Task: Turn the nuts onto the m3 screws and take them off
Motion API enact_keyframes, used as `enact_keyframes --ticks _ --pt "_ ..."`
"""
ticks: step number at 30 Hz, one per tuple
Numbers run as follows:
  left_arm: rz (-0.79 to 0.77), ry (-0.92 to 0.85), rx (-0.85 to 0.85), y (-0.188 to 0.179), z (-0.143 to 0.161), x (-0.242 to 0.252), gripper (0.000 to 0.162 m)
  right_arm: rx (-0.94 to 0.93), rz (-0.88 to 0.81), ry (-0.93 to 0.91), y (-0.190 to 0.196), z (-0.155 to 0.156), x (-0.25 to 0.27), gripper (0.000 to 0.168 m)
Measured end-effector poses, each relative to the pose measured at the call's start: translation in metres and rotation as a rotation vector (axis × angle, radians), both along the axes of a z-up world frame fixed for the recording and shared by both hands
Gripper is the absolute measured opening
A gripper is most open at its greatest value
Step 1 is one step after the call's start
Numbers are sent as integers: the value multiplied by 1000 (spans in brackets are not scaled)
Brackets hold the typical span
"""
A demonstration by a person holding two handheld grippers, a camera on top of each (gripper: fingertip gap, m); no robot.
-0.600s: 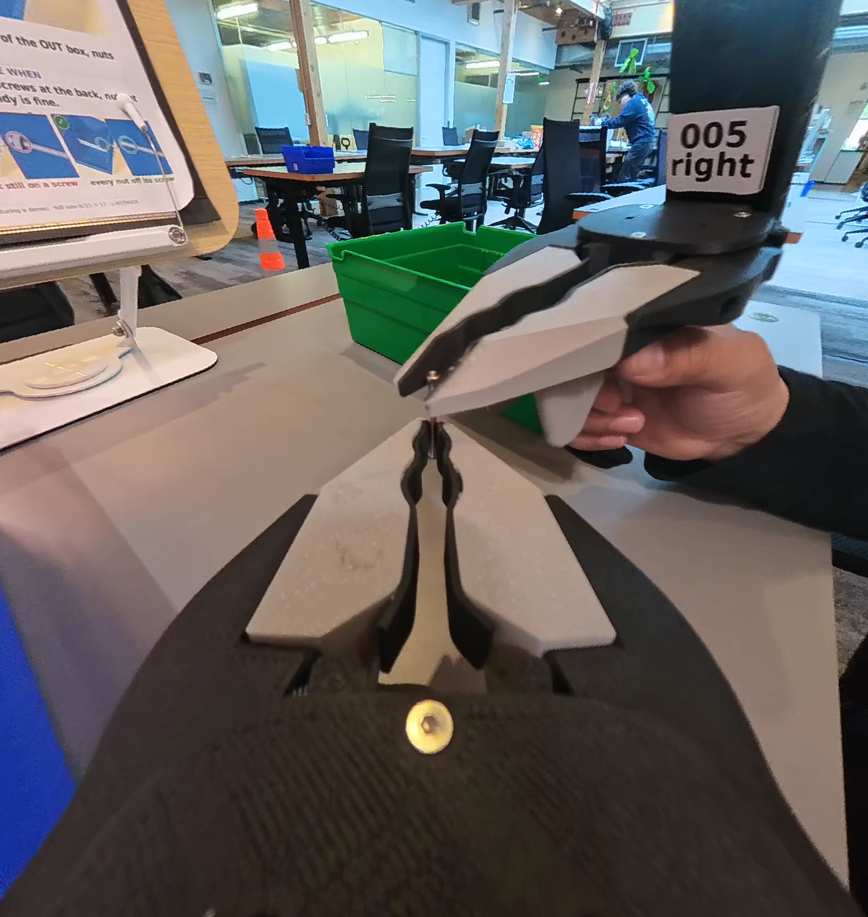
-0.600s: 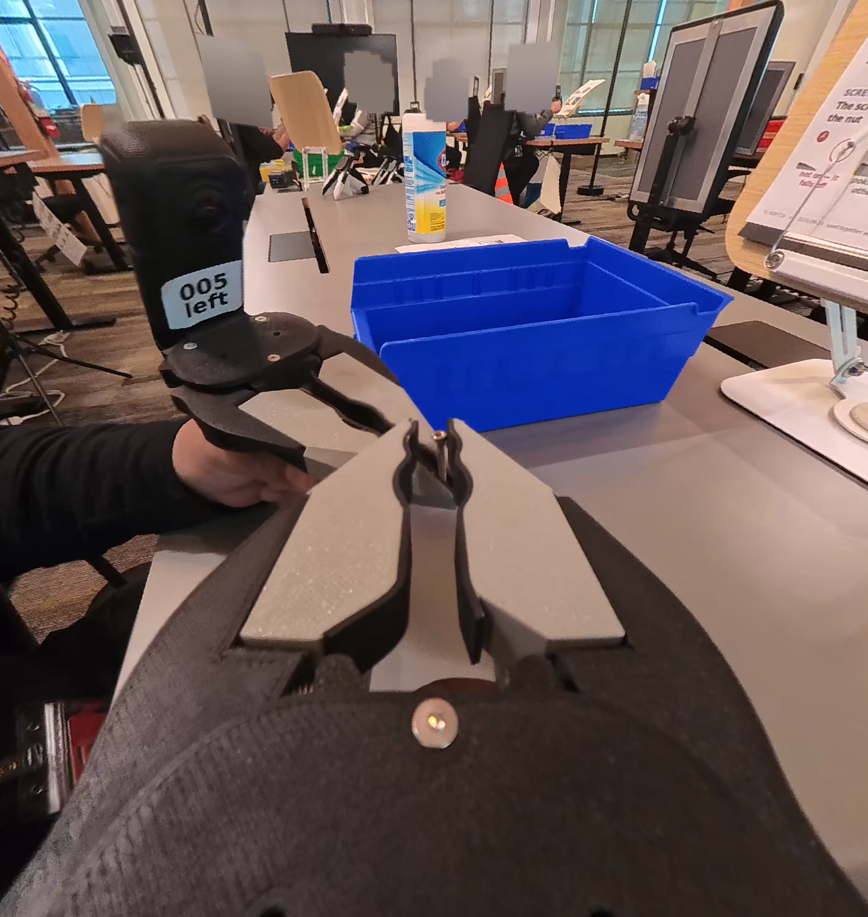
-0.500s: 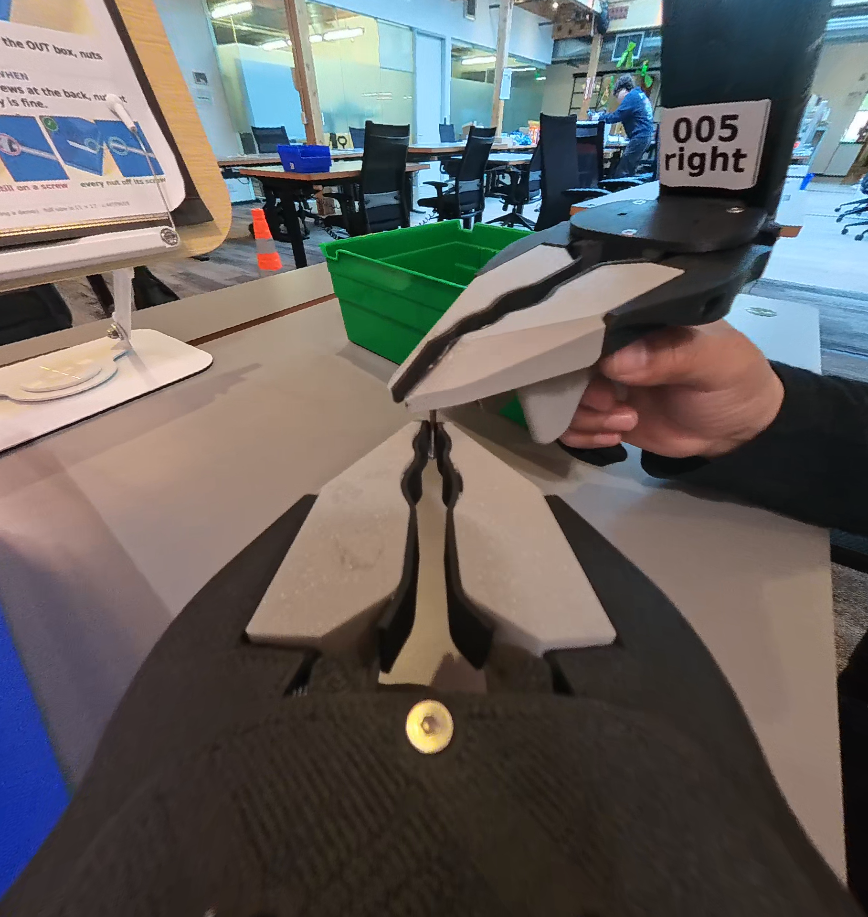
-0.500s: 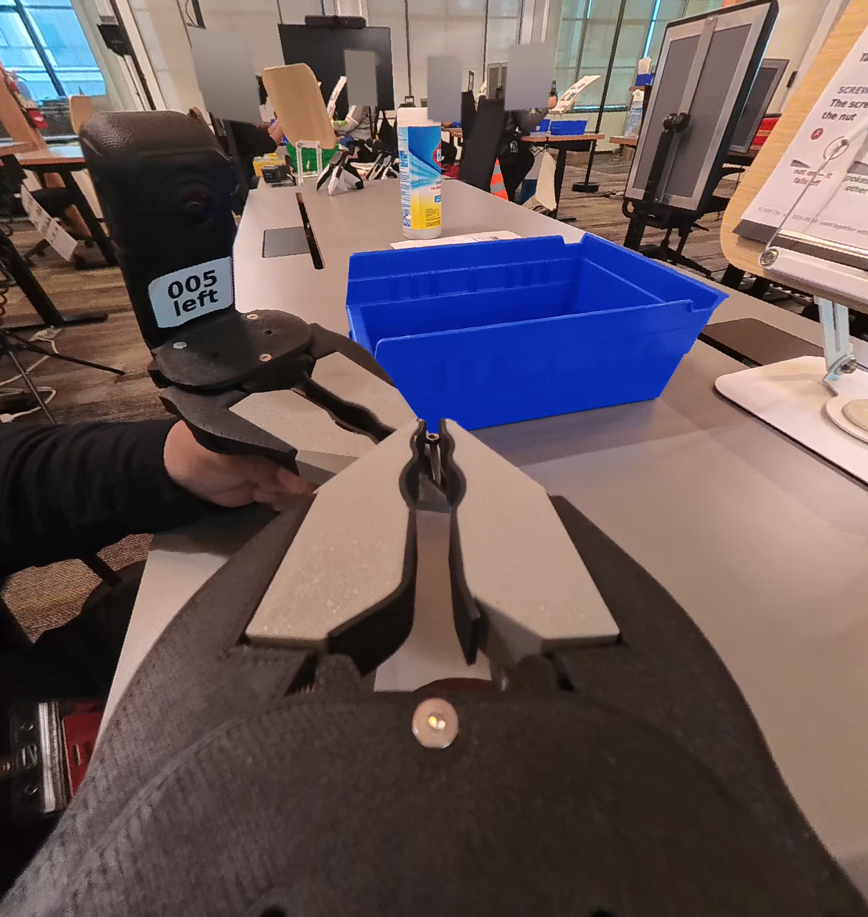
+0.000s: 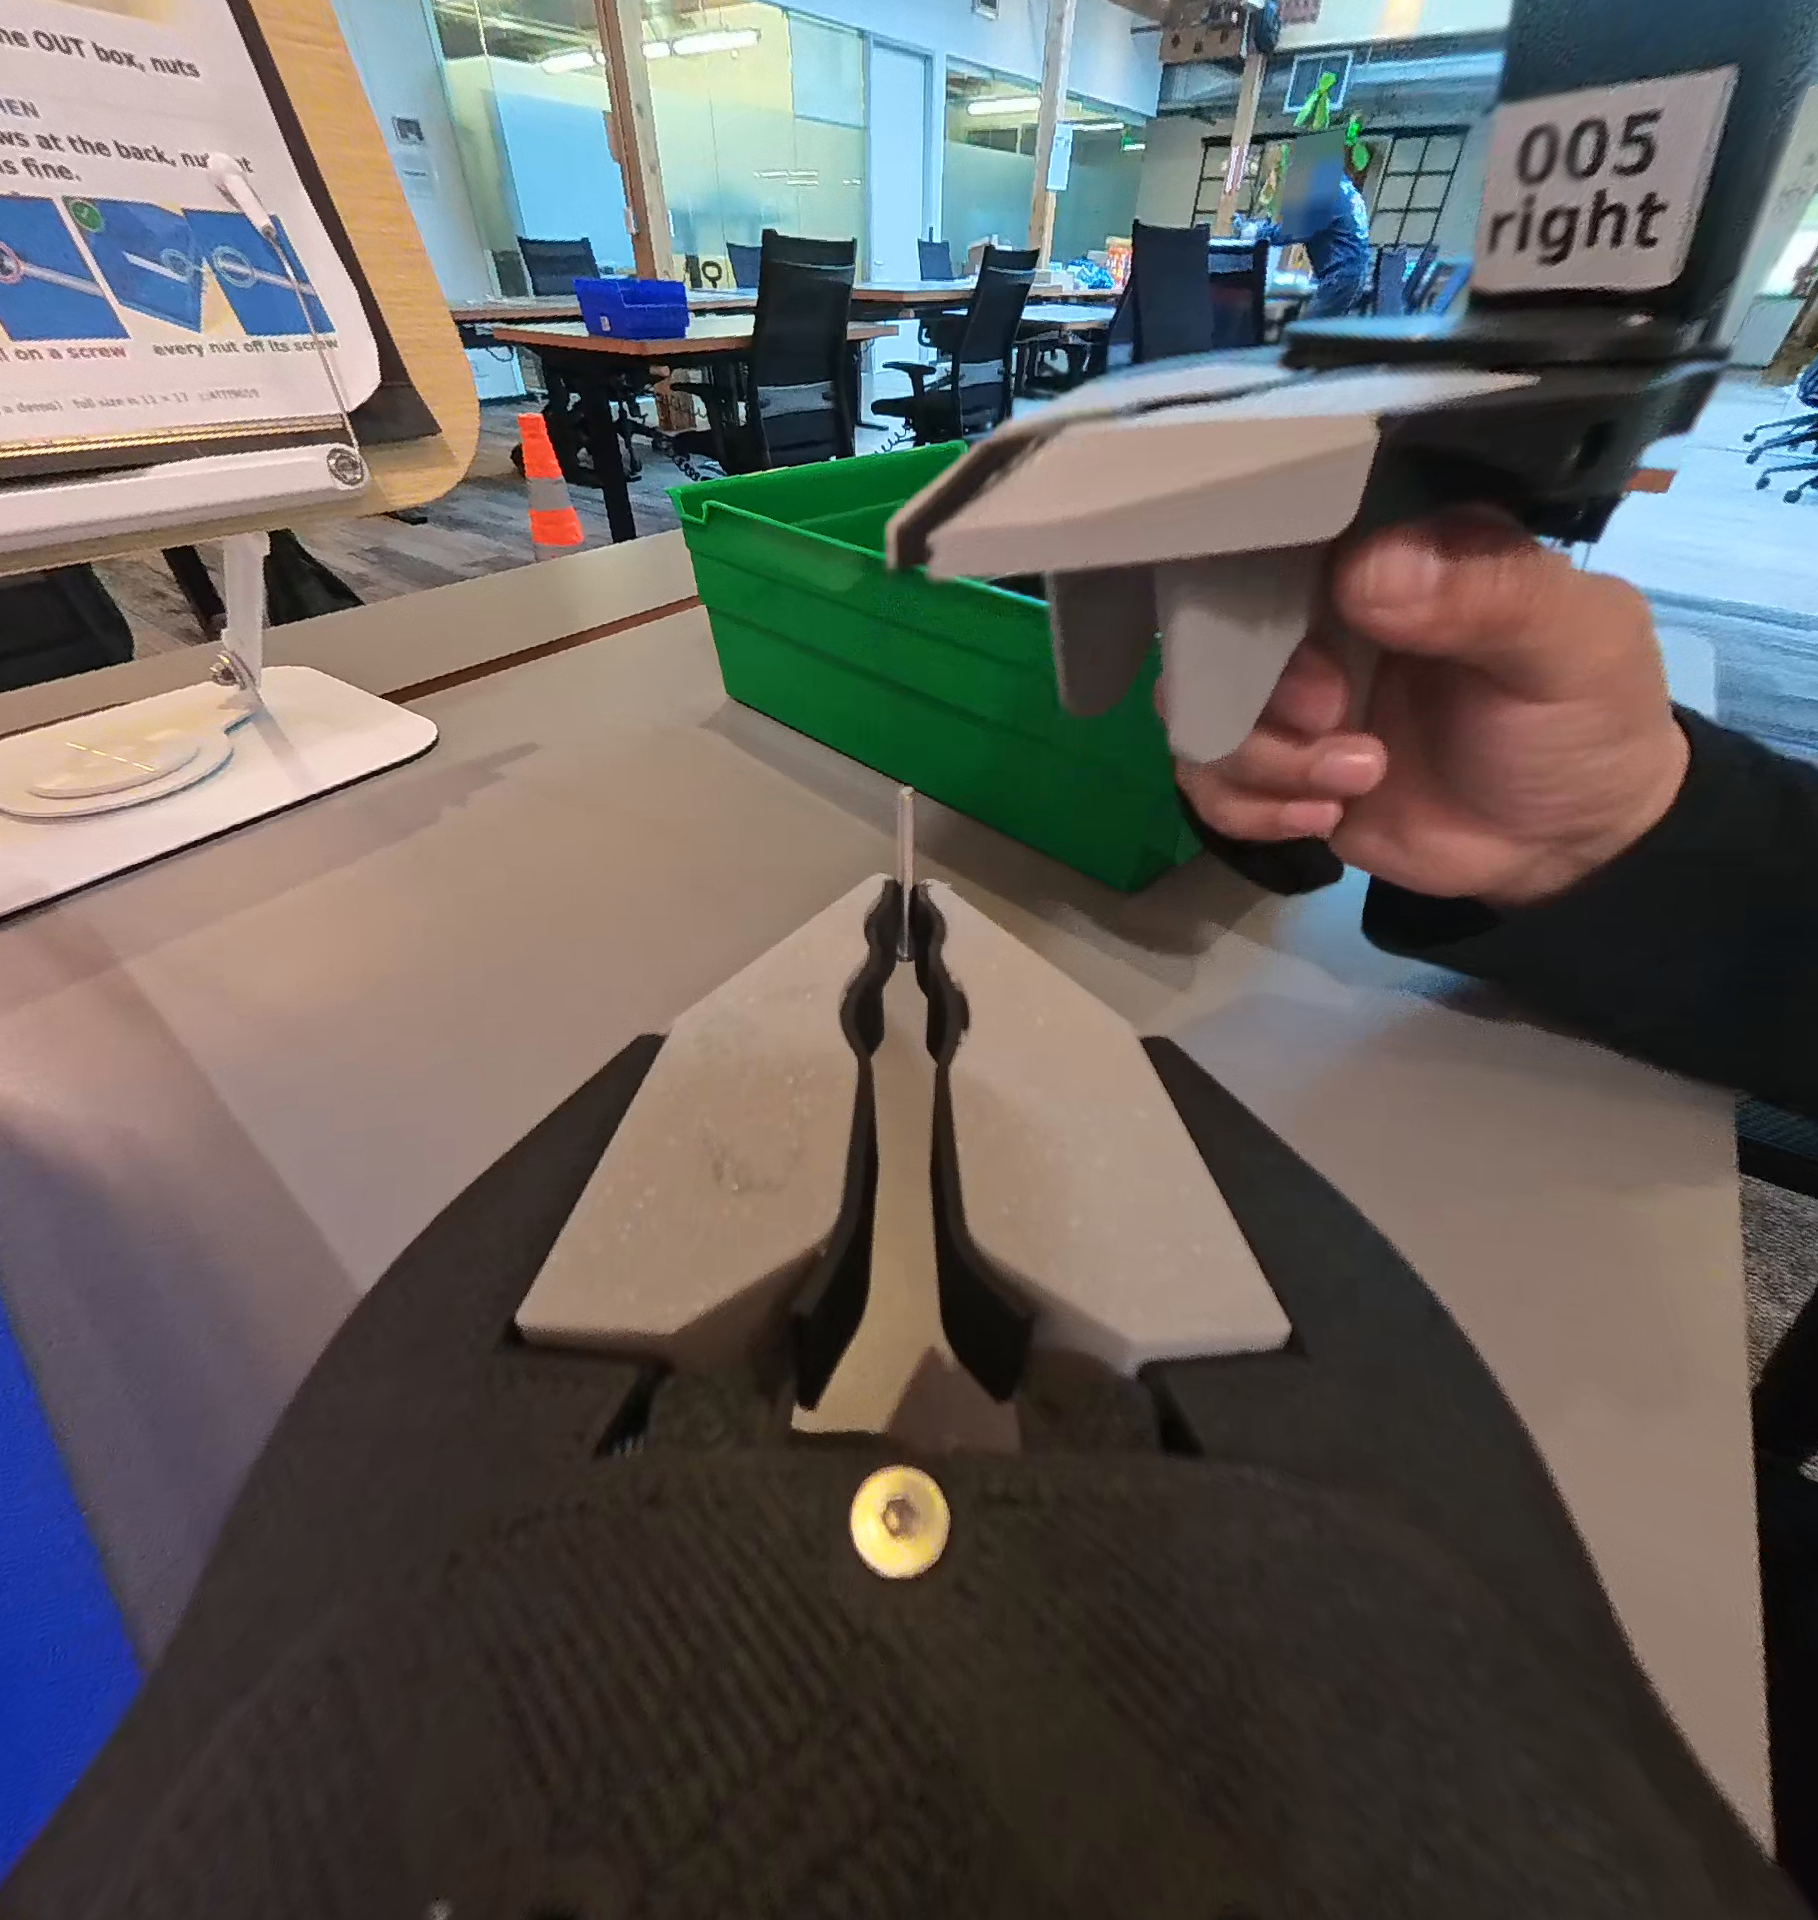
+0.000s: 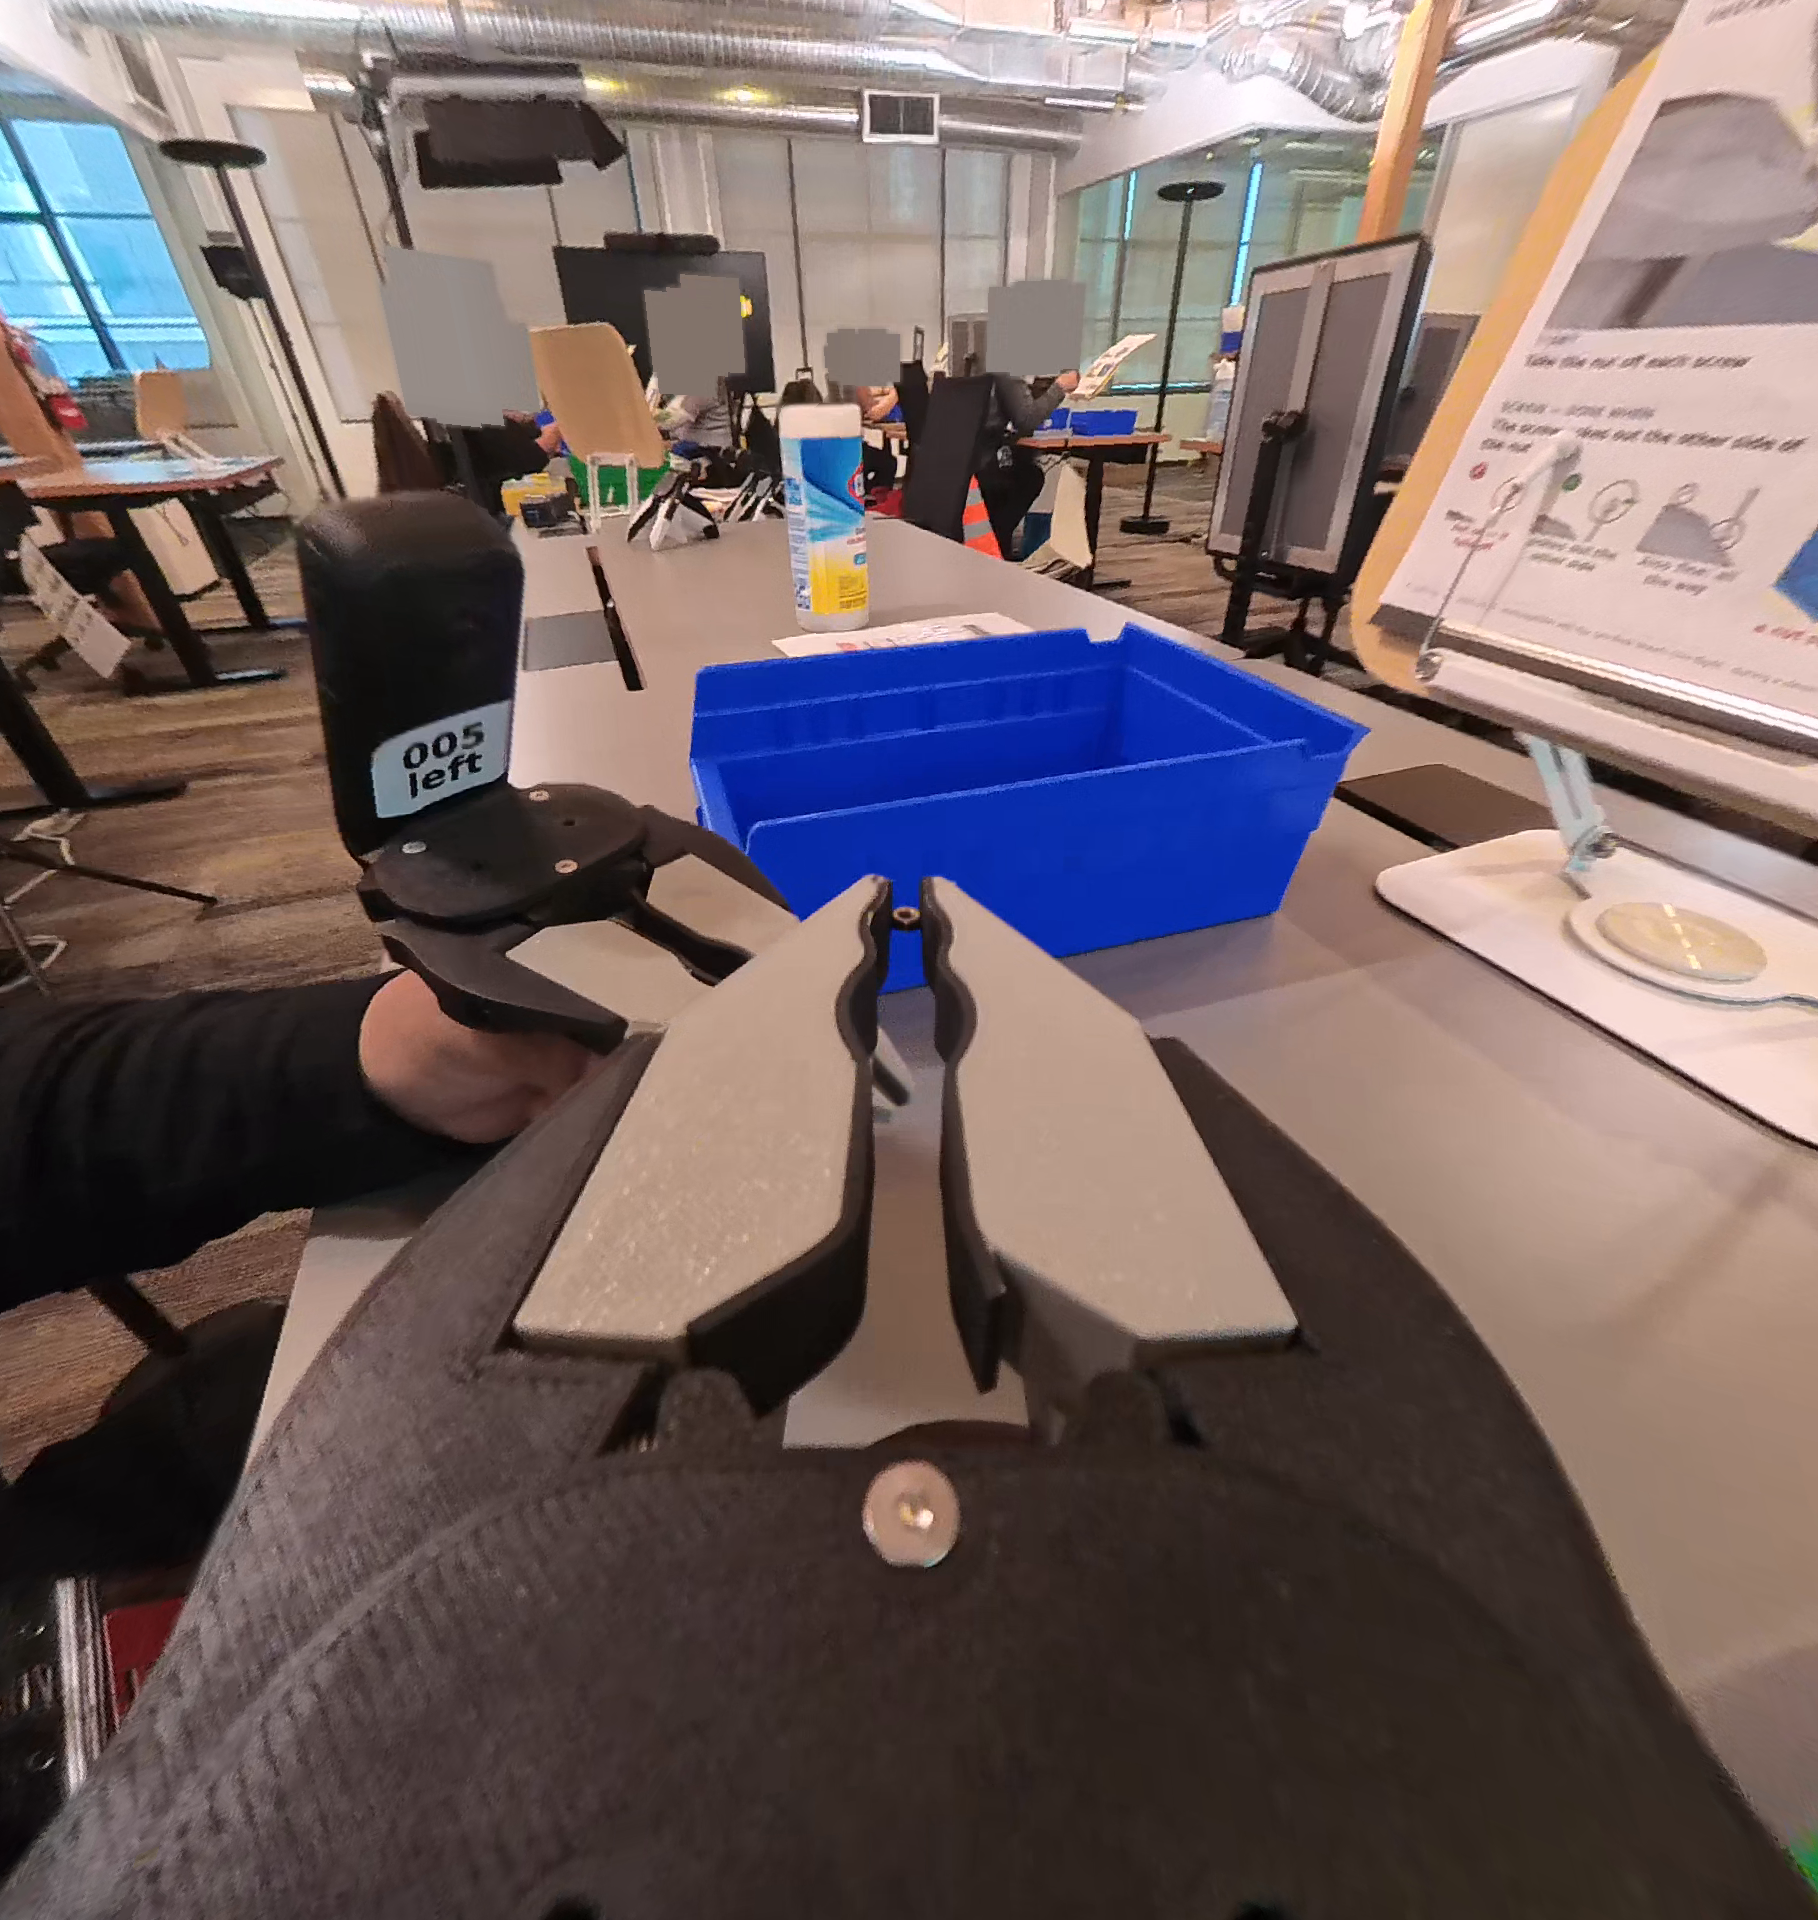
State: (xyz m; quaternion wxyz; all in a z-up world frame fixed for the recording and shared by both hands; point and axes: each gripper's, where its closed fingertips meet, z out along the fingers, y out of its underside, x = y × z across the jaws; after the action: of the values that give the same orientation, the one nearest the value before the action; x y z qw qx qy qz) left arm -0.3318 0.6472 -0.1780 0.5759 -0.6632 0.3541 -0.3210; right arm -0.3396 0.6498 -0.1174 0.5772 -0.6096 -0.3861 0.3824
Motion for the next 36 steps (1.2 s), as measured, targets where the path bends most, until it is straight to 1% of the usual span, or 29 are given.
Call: enact_keyframes --ticks 3,5,7,8,10,12,14,16,17,18,21,24,26,29,31,32,34,36 --pt "0 4 -3 0 -1 0 0 27 -50 32 -5 25 25 2" --pt "-1 17 -8 0 -4 1 0 78 -132 31 -4 46 58 2" --pt "-8 19 -7 -1 -4 3 0 105 -254 -30 4 56 101 2" --pt "-11 21 -5 -1 -4 3 0 92 -305 -81 9 53 123 2" --pt "-8 28 1 -1 -4 4 0 -9 -370 -193 21 31 164 2" --pt "-11 27 2 -1 -4 5 0 -183 -383 -297 28 -8 192 2" --pt "-17 25 0 -2 -4 6 0 -321 -381 -372 29 -47 204 2" --pt "-27 26 -3 -3 -5 8 0 -397 -388 -457 28 -80 208 3" --pt "-29 29 -2 -4 -6 9 0 -422 -393 -487 28 -90 208 10" --pt "-31 33 -3 -4 -7 9 0 -444 -385 -503 25 -97 207 13" --pt "-33 35 -6 -5 -8 9 0 -448 -380 -515 23 -98 207 16" --pt "-43 32 -1 -6 -7 10 0 -400 -421 -486 25 -80 213 16" --pt "-57 31 6 -8 -5 12 0 -346 -417 -396 22 -56 205 16" --pt "-82 44 25 -13 -5 17 0 -224 -261 -241 -3 -16 156 11" --pt "-98 55 34 -16 -6 20 0 -165 -154 -205 -22 -7 116 10" --pt "-105 58 38 -18 -6 21 0 -148 -111 -201 -29 -7 97 11" --pt "-118 58 47 -21 -6 22 0 -134 -36 -208 -40 -15 59 16" --pt "-124 54 47 -22 -5 23 0 -129 -10 -242 -40 -30 32 18"
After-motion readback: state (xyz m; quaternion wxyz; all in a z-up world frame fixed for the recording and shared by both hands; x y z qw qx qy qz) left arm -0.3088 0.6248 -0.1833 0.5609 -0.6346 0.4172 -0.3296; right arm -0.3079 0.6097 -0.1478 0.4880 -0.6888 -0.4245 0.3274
